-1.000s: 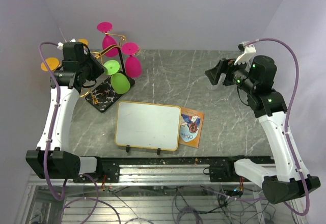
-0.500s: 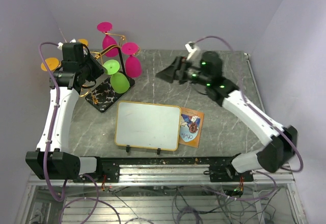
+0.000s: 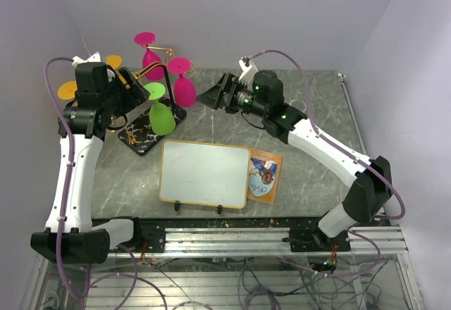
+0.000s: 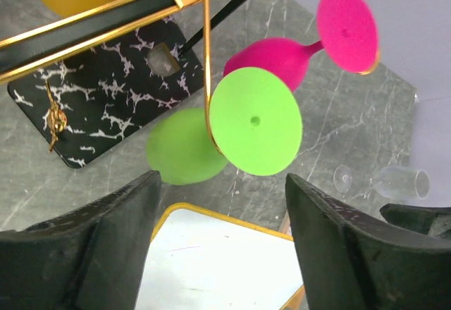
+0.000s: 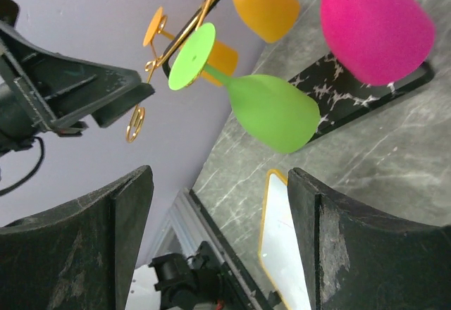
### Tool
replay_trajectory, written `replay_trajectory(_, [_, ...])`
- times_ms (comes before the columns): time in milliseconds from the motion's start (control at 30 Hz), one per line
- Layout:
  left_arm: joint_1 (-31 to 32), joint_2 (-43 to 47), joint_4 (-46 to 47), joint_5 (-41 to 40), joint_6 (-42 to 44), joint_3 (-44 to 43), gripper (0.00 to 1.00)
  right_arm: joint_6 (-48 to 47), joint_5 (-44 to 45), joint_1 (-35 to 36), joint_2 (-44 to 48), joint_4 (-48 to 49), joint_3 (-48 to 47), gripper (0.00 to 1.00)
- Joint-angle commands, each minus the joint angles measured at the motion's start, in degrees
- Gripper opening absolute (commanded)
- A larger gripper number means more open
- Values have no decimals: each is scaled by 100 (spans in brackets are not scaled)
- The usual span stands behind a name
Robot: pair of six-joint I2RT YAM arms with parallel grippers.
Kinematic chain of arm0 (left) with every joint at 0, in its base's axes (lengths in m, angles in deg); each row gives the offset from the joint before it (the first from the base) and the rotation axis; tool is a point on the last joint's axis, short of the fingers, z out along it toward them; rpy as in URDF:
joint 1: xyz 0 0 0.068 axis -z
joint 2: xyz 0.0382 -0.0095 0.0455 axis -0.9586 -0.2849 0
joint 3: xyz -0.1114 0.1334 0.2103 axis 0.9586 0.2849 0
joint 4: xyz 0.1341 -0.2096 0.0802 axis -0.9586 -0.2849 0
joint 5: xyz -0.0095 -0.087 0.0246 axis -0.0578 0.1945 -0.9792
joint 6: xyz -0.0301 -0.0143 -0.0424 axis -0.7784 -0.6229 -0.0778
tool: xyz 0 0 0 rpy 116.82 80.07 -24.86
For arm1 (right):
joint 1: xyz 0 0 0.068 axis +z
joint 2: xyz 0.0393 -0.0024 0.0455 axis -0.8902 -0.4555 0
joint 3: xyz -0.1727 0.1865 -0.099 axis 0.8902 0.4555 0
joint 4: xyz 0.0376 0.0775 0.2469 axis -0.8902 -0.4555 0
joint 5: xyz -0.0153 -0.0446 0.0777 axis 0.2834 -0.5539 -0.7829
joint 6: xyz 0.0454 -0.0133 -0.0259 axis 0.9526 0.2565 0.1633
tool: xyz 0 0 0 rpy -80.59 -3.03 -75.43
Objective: Take the wine glass off the wine glass rack
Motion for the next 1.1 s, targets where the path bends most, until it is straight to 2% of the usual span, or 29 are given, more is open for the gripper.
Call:
replay_trajectory(0, [-44, 81, 119, 13, 409, -451, 85, -590, 542, 0, 530, -234, -64, 76])
replay_trajectory(200, [-45, -523, -69, 250, 345, -1017, 87, -1205, 1010, -37, 1173, -616, 96, 78])
replay_trajectory(400, [-44, -850, 334, 635, 47, -955, 87, -1500, 1214, -49, 1630, -680, 286, 79])
replay_trajectory(633, [-430, -1057, 858, 986, 49, -847, 90, -1702, 1410, -57, 1881, -736, 473, 79])
replay_trajectory(867, [-823, -1342, 2152, 2537, 102, -689, 87, -1841, 1335, -53, 1983, -723, 558, 79])
replay_trajectory(1067, [-819, -1859, 1975, 3090, 496, -1124, 85, -1918, 1276, -57, 2069, -688, 624, 79])
